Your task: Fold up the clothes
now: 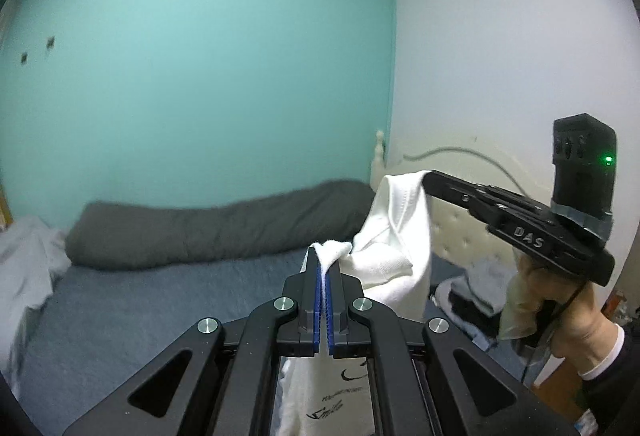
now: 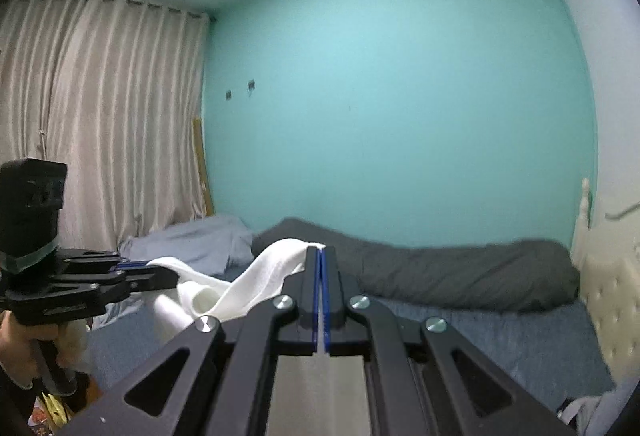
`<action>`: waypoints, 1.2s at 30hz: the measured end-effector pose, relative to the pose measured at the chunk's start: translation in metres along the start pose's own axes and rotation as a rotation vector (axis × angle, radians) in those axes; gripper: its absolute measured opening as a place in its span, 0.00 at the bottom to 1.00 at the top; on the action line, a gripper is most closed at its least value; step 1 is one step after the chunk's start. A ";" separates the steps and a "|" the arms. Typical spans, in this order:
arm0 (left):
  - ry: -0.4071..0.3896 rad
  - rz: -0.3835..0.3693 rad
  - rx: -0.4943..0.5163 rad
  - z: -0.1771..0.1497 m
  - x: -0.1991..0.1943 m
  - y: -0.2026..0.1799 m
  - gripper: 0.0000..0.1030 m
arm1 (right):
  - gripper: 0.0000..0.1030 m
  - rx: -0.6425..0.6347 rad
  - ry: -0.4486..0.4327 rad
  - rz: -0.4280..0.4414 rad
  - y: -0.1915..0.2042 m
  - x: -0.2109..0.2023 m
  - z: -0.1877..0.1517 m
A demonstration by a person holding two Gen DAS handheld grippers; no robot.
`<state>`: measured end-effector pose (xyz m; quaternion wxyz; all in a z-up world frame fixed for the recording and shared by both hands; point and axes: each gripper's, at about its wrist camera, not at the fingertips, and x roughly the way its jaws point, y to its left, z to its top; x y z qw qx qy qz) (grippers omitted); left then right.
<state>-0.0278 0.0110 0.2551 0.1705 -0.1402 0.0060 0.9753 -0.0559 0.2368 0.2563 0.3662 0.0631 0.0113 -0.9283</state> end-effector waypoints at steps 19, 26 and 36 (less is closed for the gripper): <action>0.313 0.022 -0.210 -0.189 0.072 0.039 0.01 | 0.01 0.049 0.293 0.064 0.000 0.094 -0.159; 0.476 0.009 -0.314 -0.292 0.145 0.070 0.01 | 0.01 0.089 0.466 0.057 -0.017 0.150 -0.270; 0.634 -0.039 -0.361 -0.377 0.193 0.043 0.02 | 0.01 0.100 0.654 0.030 -0.038 0.187 -0.376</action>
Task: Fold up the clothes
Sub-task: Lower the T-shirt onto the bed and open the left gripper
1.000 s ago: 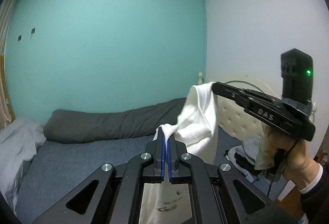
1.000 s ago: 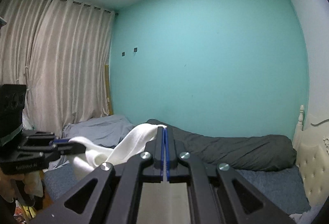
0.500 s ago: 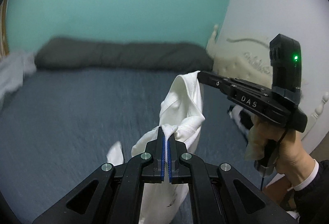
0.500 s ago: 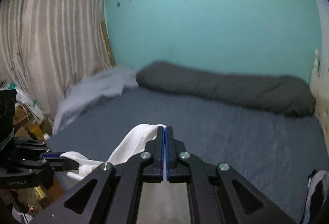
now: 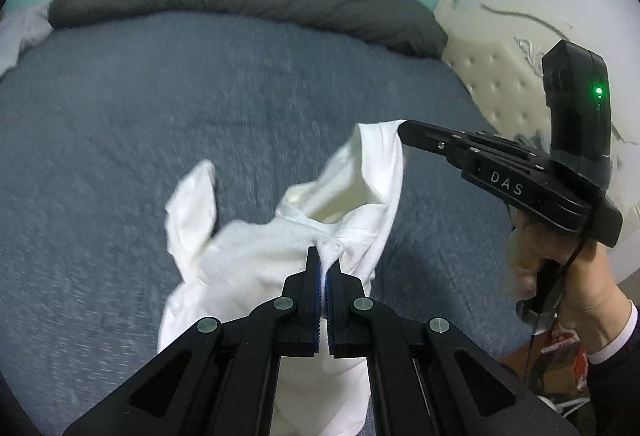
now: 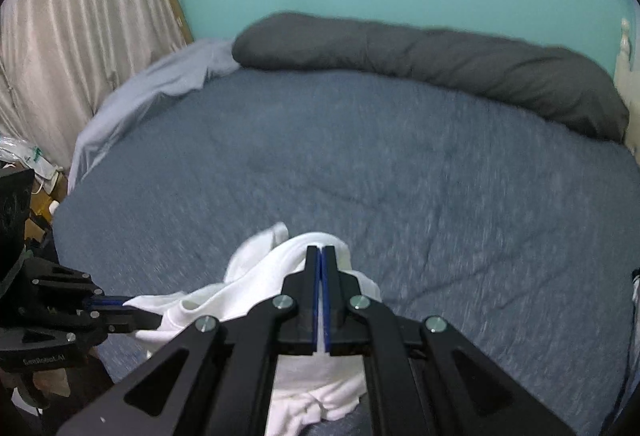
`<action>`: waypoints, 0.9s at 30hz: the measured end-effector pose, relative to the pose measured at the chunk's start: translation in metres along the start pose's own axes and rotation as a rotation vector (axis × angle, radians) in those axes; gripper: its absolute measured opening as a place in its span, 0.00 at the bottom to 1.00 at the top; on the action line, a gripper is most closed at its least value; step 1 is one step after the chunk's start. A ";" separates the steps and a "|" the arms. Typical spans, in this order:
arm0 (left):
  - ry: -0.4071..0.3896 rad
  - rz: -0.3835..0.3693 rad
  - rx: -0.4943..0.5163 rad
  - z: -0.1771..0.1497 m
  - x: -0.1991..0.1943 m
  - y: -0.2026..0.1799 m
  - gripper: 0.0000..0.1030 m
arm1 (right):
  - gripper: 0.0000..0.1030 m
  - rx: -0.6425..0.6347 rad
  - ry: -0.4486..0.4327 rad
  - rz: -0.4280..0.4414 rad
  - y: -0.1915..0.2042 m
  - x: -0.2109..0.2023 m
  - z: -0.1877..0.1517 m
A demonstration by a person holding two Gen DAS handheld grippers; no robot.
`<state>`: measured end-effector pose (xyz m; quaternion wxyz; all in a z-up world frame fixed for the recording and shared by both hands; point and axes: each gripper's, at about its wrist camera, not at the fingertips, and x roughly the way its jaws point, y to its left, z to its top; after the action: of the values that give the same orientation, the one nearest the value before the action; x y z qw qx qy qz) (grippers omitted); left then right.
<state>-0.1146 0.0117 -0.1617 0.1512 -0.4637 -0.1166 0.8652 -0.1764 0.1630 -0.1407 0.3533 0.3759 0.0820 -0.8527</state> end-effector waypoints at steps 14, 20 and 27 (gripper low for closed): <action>0.016 -0.050 -0.093 0.000 0.027 0.047 0.48 | 0.01 0.014 0.136 0.005 -0.041 0.028 -0.085; 0.032 -0.030 -0.108 0.031 0.049 0.061 0.53 | 0.01 -0.005 0.150 0.040 -0.033 0.017 -0.102; 0.143 -0.037 -0.068 0.050 0.100 0.068 0.53 | 0.01 -0.012 0.152 0.064 -0.029 0.009 -0.109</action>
<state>-0.2195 -0.0176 -0.2341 0.1594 -0.5269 -0.1435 0.8224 -0.1362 0.2243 -0.2276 0.3756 0.4400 0.1018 -0.8093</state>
